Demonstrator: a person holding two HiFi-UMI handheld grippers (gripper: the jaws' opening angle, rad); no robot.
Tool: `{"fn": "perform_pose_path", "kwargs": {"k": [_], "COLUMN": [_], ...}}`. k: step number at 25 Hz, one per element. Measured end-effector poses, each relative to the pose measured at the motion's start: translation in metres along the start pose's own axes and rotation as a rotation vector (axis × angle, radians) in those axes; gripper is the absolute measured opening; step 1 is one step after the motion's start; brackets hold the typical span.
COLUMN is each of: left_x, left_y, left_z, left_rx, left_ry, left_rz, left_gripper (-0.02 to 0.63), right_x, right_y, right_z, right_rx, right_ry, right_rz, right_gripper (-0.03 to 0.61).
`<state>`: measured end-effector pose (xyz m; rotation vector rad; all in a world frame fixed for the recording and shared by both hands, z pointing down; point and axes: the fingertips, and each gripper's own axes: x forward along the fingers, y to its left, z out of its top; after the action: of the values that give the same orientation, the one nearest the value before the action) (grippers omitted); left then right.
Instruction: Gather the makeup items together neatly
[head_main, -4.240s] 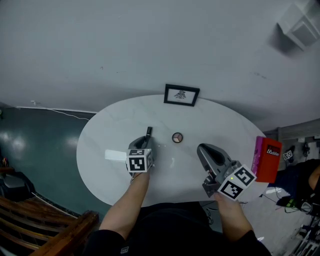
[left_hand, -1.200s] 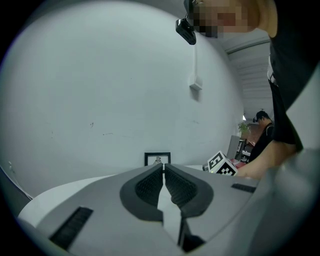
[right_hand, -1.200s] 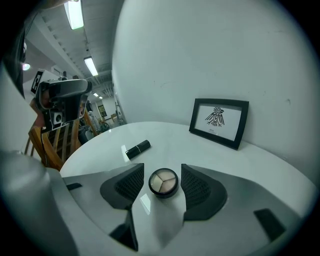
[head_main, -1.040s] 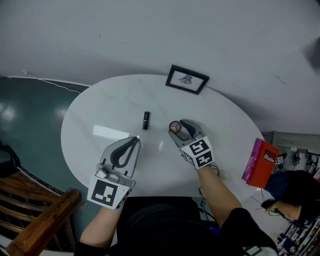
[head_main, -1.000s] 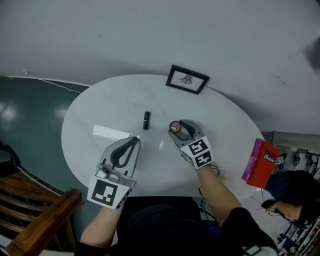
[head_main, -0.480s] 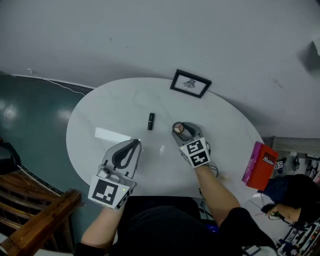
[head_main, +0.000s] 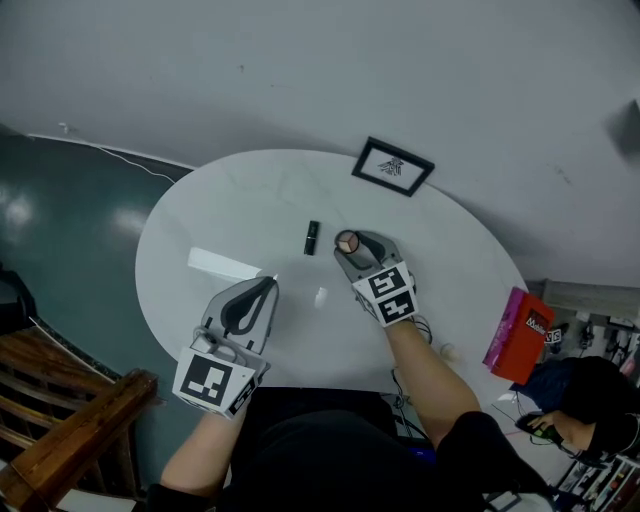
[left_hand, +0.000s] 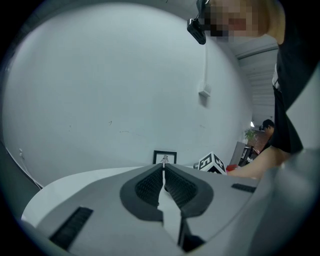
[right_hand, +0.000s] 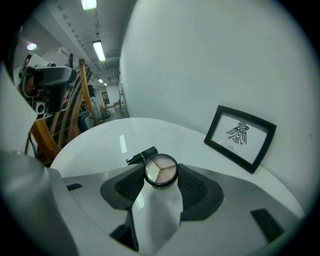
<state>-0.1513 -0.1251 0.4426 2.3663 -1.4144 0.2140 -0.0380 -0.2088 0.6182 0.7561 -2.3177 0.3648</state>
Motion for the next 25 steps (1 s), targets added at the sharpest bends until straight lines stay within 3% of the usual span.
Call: {"fn": "perform_pose_path", "kwargs": {"k": [12,25], "left_x": [-0.010,-0.001], "left_y": [0.022,0.016], "left_z": [-0.012,-0.009], "left_rx": [-0.039,-0.035], "left_ry": [0.010,0.025], "left_rz": [0.048,0.006], "left_gripper": [0.021,0.021], "right_x": [0.028,0.023], "right_y": [0.006,0.004], "right_z": [-0.012,-0.018], "right_rx": [0.017,0.063], "right_ry": [0.061,0.041], "right_rz": [0.028,0.030], "right_gripper": [0.210,0.213]}}
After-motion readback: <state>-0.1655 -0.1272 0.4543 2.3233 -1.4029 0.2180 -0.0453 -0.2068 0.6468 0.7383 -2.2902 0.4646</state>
